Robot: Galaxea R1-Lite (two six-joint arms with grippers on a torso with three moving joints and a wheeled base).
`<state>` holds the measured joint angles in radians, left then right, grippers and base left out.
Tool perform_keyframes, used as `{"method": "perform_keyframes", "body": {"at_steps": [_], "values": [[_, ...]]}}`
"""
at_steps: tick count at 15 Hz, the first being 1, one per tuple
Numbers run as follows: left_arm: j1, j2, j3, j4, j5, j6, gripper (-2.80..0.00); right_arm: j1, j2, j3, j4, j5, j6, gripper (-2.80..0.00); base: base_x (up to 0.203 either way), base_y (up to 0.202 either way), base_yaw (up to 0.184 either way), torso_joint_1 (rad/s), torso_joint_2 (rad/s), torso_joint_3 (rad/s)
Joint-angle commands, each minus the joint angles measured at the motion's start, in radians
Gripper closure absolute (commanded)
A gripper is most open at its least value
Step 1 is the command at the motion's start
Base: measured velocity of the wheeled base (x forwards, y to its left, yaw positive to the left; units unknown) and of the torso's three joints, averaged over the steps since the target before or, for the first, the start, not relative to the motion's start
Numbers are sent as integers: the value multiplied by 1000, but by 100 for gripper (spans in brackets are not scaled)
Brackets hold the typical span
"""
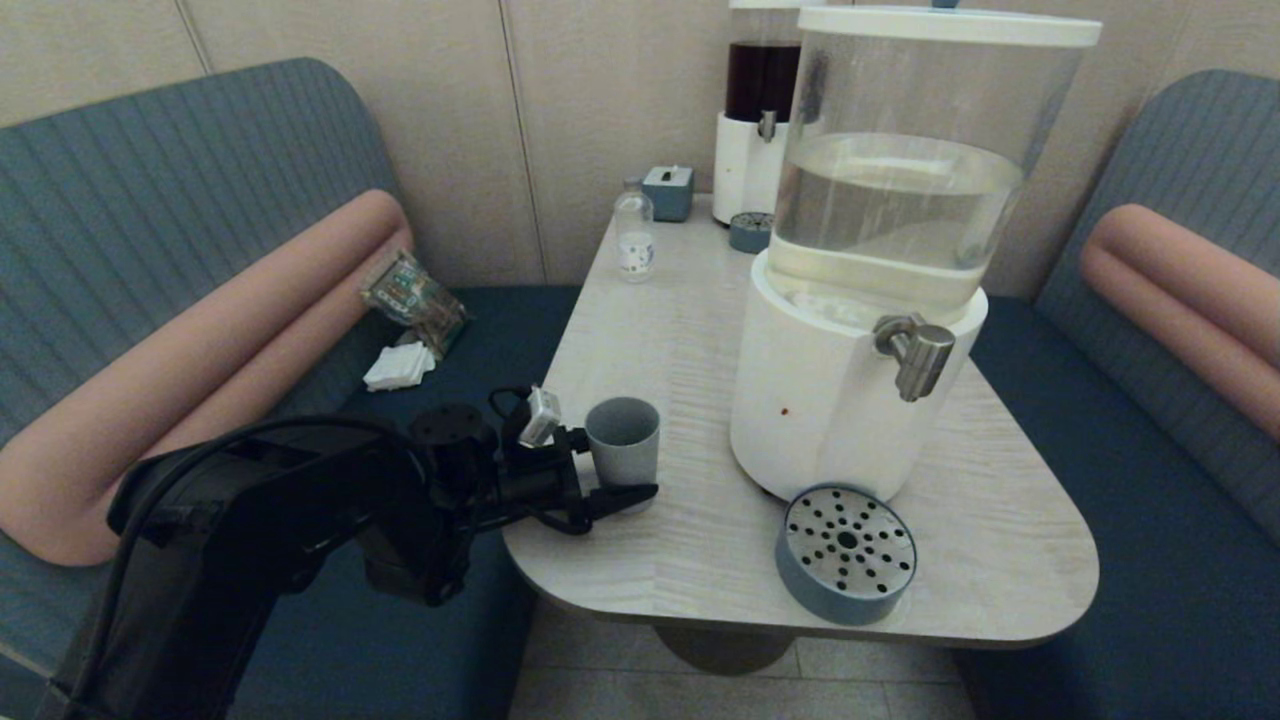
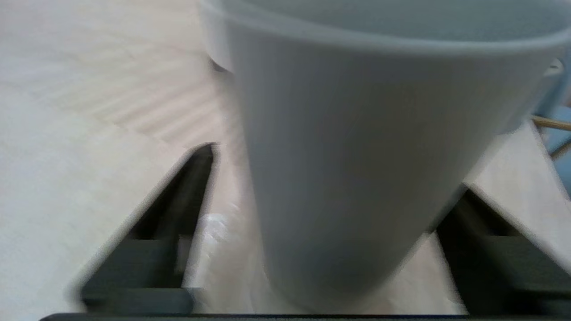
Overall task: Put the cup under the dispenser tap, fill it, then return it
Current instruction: Pick up the cup
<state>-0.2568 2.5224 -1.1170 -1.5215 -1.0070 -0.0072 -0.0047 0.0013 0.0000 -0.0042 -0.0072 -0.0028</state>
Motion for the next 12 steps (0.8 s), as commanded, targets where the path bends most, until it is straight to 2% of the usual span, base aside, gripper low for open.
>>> {"method": "perform_keyframes", "body": {"at_steps": [1,6,12], "values": [[-4,17,-36,-9,0,2,0,0,0,1,0,0,0,0,0,0,0,0,0,0],[-4,-11,-14,-9,2,8,0,0,0,1,0,0,0,0,0,0,0,0,0,0],[-6,-267,187,-9,2,8,0,0,0,0,0,0,0,0,0,0,0,0,0,0]]}}
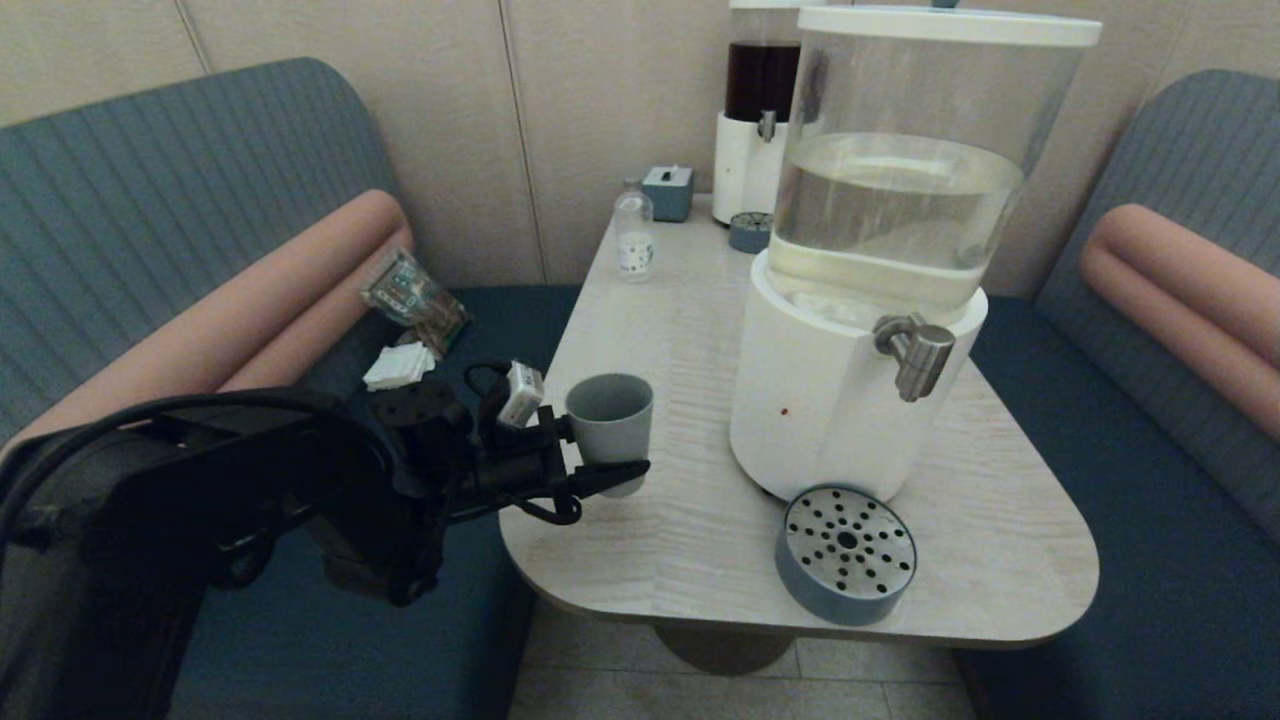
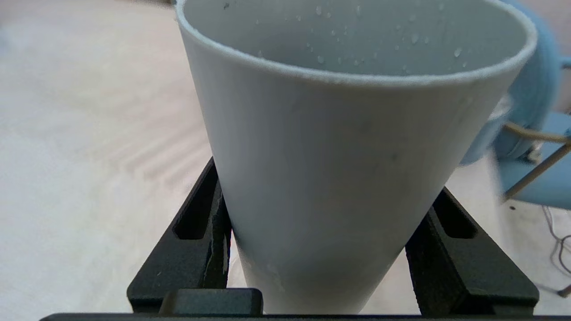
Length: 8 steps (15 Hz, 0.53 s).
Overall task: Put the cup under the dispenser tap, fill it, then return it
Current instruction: Place it under the water dispenser
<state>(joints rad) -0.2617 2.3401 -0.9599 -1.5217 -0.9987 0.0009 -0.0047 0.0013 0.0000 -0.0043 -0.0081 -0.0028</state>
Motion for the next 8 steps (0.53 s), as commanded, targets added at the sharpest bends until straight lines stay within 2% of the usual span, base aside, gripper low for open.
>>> {"method": "perform_keyframes", "body": {"at_steps": [1,3,8], "values": [[-10,-119,50,-8,-4,-3,0,0,0,2,0,0,0,0,0,0,0,0,0,0],[-65,-155,68,-8,12,-6,0,0,0,0,0,0,0,0,0,0,0,0,0,0],[-256,-138,48,-8,129,-15,0,0,0,1,0,0,0,0,0,0,0,0,0,0]]}}
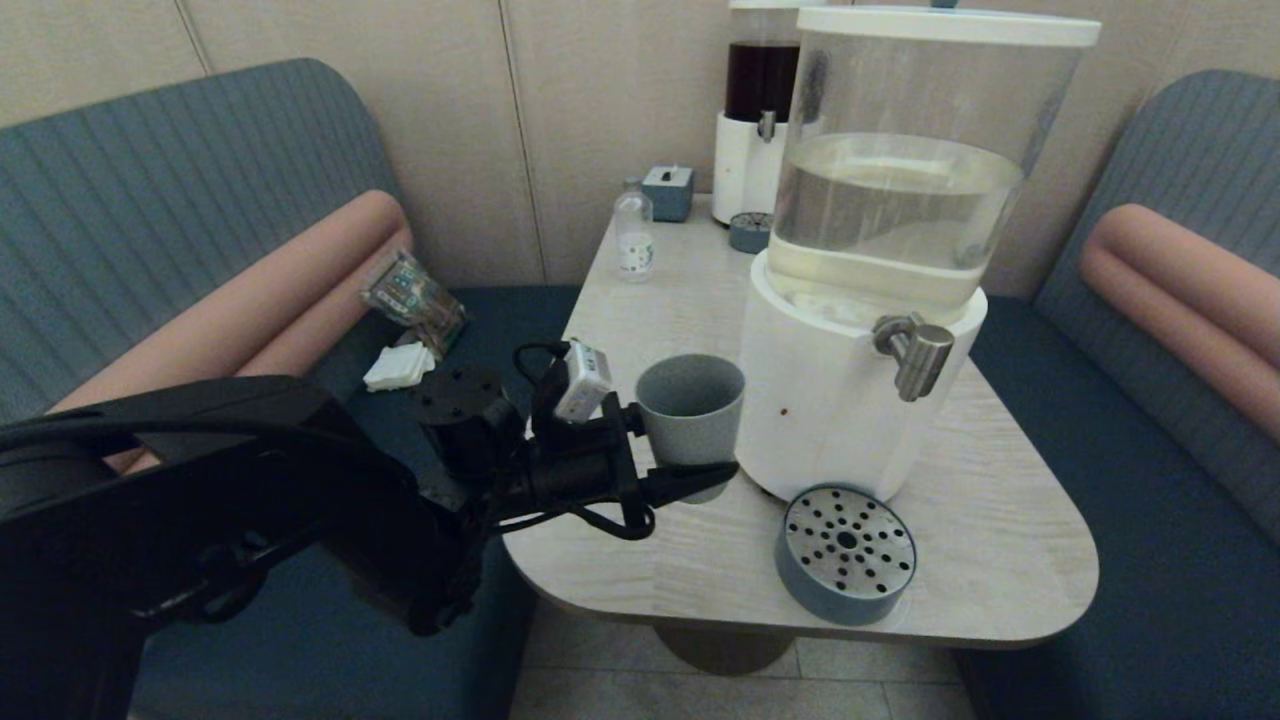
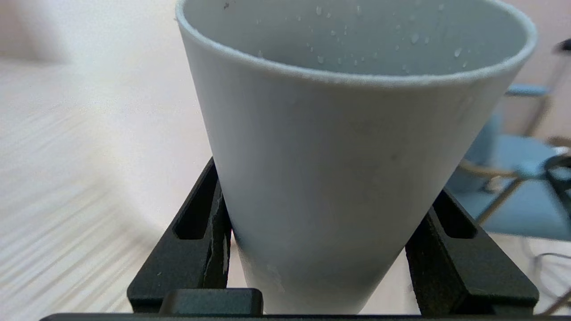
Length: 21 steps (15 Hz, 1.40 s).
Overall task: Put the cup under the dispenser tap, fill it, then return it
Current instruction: Place it under the water dispenser
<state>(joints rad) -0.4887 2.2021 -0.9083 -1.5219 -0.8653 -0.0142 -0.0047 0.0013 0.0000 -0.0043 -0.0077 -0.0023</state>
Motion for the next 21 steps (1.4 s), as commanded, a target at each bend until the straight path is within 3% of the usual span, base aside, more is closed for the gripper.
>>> {"method": "perform_keyframes", "body": {"at_steps": [1,10,21], "values": [[-60,26,-31,-8,15,-3,0,0,0,1,0,0,-1,0,0,0,0,0,0,0],[-189,218,-267,-8,80,-37,0,0,0,0,0,0,-1,0,0,0,0,0,0,0],[-221,354,-455,-8,88,-49,0,0,0,1,0,0,-1,0,0,0,0,0,0,0]]}}
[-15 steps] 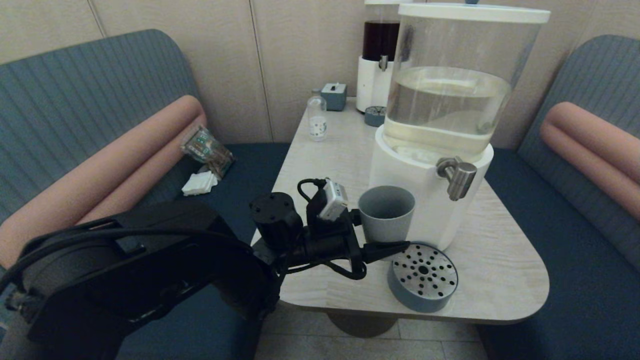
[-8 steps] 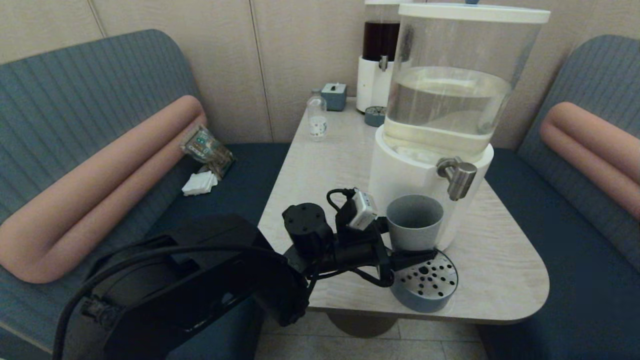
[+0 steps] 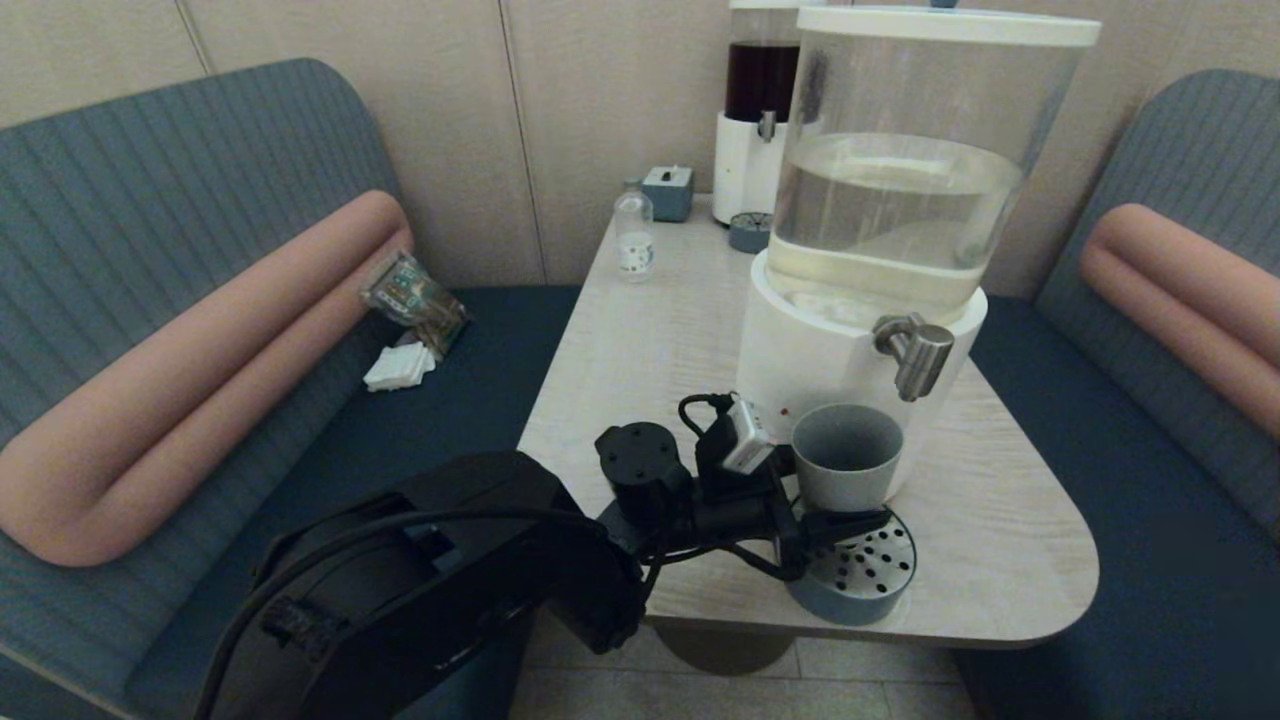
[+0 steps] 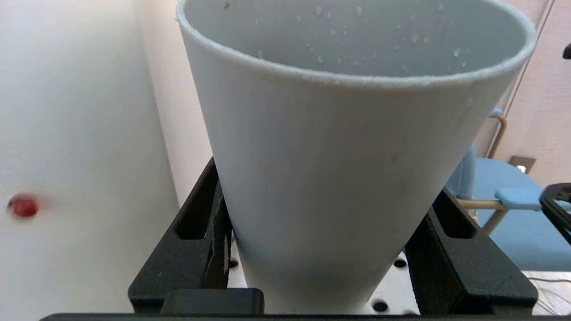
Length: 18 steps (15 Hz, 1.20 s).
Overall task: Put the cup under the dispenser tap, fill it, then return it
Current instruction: Place it under the water dispenser
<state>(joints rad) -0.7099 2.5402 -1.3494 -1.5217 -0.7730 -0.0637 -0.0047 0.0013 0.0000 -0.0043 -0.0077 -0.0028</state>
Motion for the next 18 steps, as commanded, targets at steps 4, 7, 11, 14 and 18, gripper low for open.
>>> {"method": "perform_keyframes", "body": {"at_steps": [4,7,11,14,18], "values": [[-8,49,-61,-8,3,-8,0,0,0,0,0,0,0,0,0,0,0,0,0,0],[-9,74,-84,-8,3,-11,0,0,0,0,0,0,0,0,0,0,0,0,0,0],[-10,113,-136,-8,4,-22,0,-1,0,1,0,0,0,0,0,0,0,0,0,0],[-11,121,-140,-8,4,-22,0,0,0,2,0,0,0,0,0,0,0,0,0,0],[-16,134,-154,-8,9,-22,-280,0,0,1,0,0,0,0,0,0,0,0,0,0]]}}
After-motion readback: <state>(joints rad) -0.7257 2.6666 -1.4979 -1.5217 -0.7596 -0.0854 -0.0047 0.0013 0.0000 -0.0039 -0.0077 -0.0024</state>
